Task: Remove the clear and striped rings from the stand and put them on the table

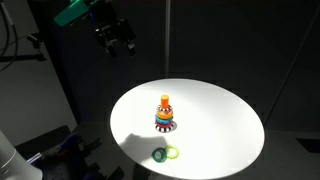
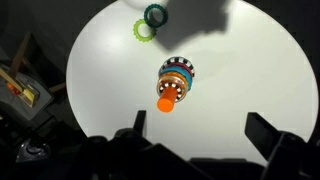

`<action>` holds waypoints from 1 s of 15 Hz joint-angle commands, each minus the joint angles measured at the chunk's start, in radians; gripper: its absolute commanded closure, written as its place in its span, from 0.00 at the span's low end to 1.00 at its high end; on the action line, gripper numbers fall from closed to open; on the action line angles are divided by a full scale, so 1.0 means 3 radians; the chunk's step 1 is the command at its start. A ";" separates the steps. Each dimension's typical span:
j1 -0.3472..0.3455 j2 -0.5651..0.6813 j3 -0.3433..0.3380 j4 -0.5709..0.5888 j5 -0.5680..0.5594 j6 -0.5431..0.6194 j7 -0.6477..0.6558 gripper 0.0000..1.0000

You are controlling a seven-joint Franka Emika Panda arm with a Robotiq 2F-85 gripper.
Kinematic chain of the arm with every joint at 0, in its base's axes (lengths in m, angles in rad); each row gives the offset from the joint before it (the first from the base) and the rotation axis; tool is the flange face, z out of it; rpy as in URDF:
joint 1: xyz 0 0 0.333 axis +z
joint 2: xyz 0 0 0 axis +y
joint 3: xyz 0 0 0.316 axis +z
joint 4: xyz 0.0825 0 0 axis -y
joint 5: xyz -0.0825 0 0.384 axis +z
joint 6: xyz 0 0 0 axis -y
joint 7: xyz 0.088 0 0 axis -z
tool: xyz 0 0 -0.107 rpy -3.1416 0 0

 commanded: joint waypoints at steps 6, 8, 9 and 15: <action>0.0000 0.0025 -0.0004 0.0001 -0.0018 0.0029 0.0042 0.00; -0.0036 0.0100 0.0011 -0.0025 -0.0052 0.0202 0.0132 0.00; -0.0046 0.0145 0.0016 -0.0025 -0.0050 0.0242 0.0168 0.00; -0.0103 0.0562 -0.0009 -0.0049 0.0022 0.0745 0.0369 0.00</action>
